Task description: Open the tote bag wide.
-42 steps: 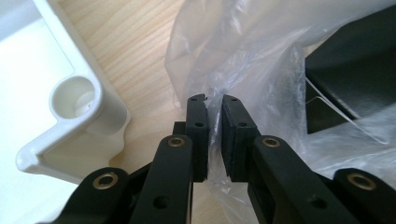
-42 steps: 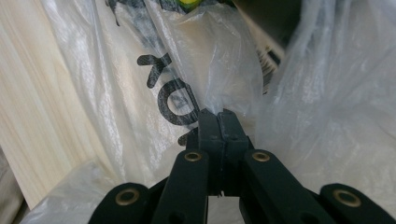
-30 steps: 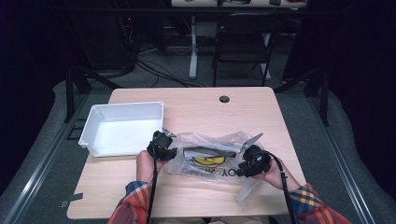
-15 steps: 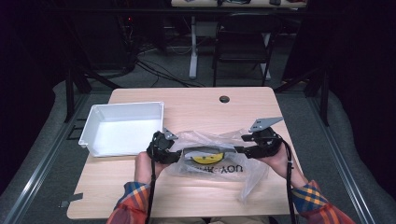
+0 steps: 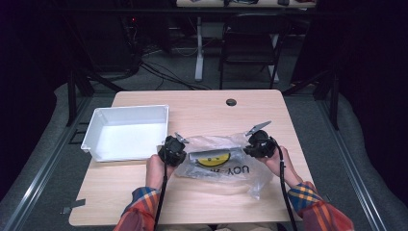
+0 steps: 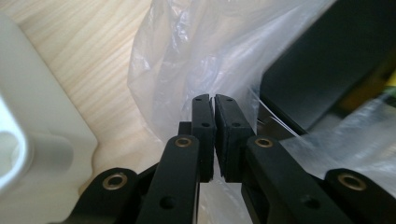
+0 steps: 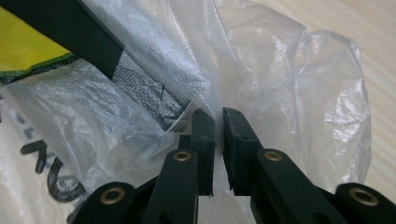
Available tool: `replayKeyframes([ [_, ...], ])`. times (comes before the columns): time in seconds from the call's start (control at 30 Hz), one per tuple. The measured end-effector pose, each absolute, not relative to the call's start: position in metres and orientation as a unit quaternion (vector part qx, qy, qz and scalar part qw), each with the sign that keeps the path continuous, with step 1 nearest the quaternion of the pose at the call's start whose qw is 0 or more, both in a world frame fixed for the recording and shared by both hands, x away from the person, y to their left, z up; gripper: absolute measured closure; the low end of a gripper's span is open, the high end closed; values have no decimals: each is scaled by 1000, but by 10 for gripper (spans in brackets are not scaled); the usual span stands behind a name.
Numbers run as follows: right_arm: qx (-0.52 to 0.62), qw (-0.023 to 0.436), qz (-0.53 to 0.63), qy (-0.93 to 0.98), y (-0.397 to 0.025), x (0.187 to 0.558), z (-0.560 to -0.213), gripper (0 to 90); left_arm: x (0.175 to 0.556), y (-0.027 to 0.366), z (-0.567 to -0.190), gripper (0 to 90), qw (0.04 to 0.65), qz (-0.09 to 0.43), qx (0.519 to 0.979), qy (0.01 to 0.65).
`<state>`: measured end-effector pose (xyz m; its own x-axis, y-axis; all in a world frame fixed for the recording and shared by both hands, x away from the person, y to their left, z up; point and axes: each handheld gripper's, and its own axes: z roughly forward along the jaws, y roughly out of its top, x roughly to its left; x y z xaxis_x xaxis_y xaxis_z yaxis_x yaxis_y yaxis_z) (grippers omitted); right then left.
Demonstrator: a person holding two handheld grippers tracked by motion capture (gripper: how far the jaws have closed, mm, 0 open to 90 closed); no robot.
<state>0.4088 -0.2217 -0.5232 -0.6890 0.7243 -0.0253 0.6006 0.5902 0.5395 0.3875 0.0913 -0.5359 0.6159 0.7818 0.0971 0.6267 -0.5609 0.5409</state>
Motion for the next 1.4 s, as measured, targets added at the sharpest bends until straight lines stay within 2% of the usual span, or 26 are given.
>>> replayKeyframes([
  [0.17,412,115,236,873,-221,423,-539,839,393,89,-544,885,214,173,869,412],
  [0.37,407,112,194,885,-222,423,-544,852,392,87,-548,891,190,183,877,401],
  [0.57,379,104,161,905,-225,405,-541,876,389,84,-548,890,177,189,886,384],
  [0.7,369,82,161,912,-227,389,-542,875,388,81,-550,887,173,190,890,376],
  [0.77,353,76,143,922,-226,386,-541,842,388,82,-547,856,174,190,890,377],
  [0.8,356,77,145,920,-226,384,-540,776,388,84,-546,819,177,188,889,379],
  [0.9,351,74,176,917,-229,383,-534,665,385,93,-536,726,205,177,880,390],
  [0.97,354,80,198,911,-231,381,-529,617,381,100,-527,650,222,171,874,396],
  [1.03,344,87,213,910,-234,378,-520,560,375,106,-518,611,246,170,867,398],
  [1.07,345,90,225,907,-235,375,-517,542,372,109,-514,579,256,167,865,397],
  [1.23,318,100,276,902,-238,360,-497,495,353,109,-494,546,302,155,868,361],
  [1.4,284,92,290,909,-230,343,-496,492,336,96,-494,522,298,149,893,303],
])
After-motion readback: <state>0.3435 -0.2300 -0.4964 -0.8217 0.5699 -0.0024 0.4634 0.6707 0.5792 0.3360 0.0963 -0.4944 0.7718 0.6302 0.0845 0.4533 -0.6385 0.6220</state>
